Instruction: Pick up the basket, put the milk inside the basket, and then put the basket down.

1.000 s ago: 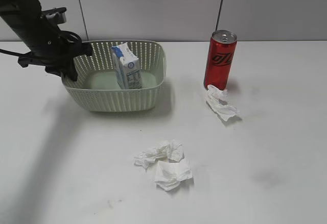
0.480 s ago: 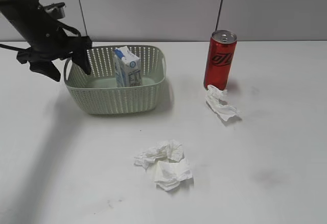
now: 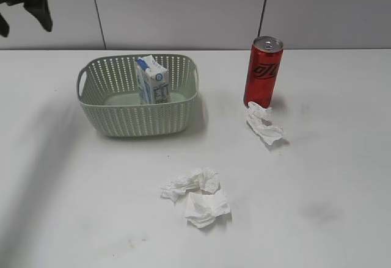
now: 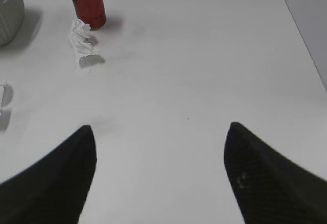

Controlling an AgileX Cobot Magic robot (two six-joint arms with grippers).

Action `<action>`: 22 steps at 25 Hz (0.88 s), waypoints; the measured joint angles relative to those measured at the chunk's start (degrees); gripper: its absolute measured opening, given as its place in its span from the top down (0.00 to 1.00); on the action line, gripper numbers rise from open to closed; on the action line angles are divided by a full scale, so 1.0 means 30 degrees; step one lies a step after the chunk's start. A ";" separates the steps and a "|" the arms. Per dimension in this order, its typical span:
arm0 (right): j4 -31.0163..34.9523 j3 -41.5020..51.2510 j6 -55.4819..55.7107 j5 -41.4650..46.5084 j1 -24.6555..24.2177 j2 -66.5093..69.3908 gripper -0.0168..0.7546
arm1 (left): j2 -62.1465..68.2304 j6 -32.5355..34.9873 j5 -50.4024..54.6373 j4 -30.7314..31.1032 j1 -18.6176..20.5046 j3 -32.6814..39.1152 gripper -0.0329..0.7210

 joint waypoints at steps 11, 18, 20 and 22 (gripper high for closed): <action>0.0000 0.0000 0.0000 0.0000 0.0000 0.0000 0.21 | -0.3531 0.1940 0.0586 0.0272 0.1080 0.4029 0.17; 0.0000 0.0000 0.0000 0.0000 0.0000 0.0000 0.21 | -0.9773 0.3089 -0.0285 -0.0181 0.1080 1.0769 0.17; 0.0000 0.0000 0.0000 0.0000 0.0000 0.0000 0.21 | -1.1568 0.3104 -0.0985 -0.0195 0.1080 1.2860 0.17; 0.0000 0.0000 0.0000 0.0000 0.0000 0.0000 0.21 | -1.3451 0.3104 -0.1686 -0.0060 0.1080 1.4738 0.17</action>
